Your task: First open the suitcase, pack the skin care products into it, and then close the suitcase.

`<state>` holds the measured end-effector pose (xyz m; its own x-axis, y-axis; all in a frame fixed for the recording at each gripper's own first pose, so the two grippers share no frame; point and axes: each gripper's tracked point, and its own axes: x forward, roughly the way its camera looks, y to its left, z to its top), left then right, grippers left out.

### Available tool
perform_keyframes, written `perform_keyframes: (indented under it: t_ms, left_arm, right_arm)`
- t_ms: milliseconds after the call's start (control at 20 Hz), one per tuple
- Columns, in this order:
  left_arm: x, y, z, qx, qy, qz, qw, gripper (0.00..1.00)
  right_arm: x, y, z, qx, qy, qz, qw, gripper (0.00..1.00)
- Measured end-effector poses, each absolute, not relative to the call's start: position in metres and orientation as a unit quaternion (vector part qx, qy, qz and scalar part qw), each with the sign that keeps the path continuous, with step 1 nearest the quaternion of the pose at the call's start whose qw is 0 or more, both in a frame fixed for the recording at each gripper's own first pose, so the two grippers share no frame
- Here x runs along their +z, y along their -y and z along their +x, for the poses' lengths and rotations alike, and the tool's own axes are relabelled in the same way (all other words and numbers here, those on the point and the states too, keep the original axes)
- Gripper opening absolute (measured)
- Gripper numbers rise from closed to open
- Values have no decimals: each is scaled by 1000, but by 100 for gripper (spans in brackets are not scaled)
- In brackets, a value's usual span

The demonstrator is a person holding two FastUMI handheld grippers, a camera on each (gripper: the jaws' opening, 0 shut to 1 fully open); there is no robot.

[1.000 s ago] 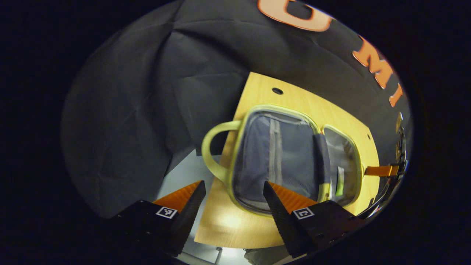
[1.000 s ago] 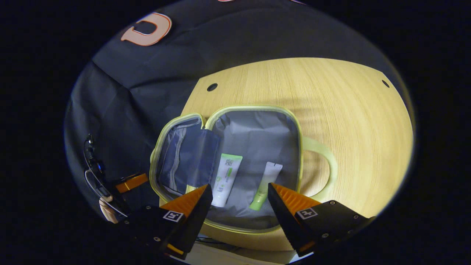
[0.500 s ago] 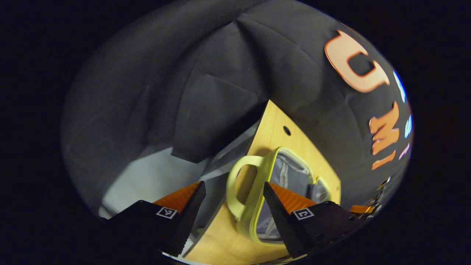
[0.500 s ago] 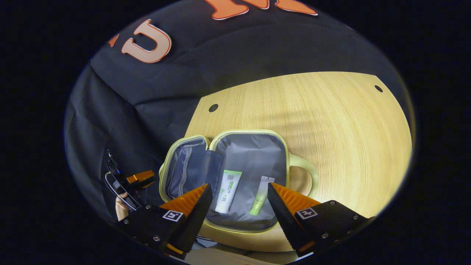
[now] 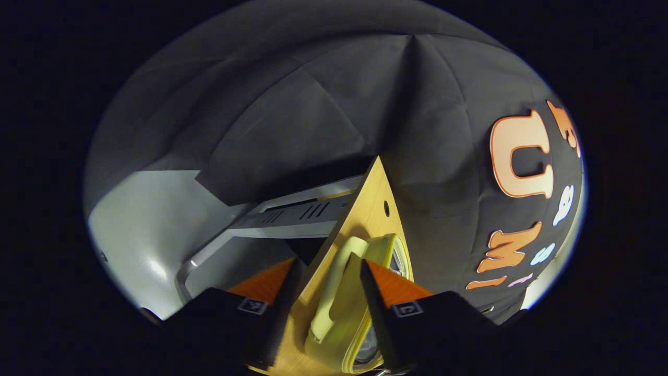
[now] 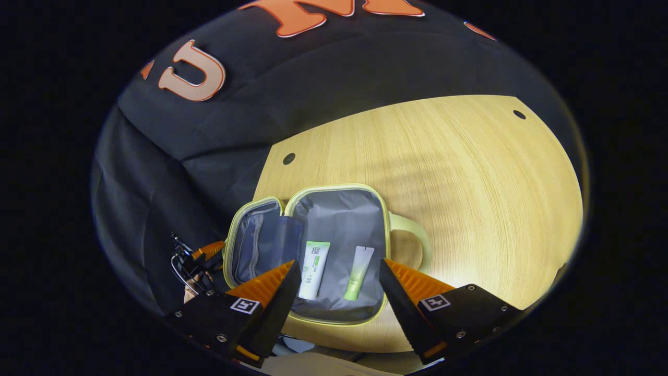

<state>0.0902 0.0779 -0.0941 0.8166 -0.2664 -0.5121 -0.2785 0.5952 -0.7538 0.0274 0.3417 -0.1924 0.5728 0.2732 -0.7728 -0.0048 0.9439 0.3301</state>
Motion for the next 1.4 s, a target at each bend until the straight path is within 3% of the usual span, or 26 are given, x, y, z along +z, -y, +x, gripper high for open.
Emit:
perform_keyframes:
  t_ms: [100,150,200,550,800,1400]
  left_arm:
    - [-97,-74,92,13,-311,-452,836,25]
    - [-90,-71,89,0,-303,-455,837,25]
    - [-83,-68,90,-1,-298,-447,843,11]
    - [-10,-39,73,22,-339,-255,905,11]
    - [54,10,75,13,-330,-151,932,11]
    - [142,172,52,7,-299,27,954,11]
  right_arm:
    - [-193,-337,28,77,-455,150,874,96]
    - [-194,-335,27,76,-455,150,875,96]
    - [-194,-333,28,74,-455,149,875,96]
    - [-182,-313,41,68,-420,146,893,96]
    - [-165,-280,52,55,-381,124,914,96]
    - [-92,-153,78,39,-251,48,966,96]
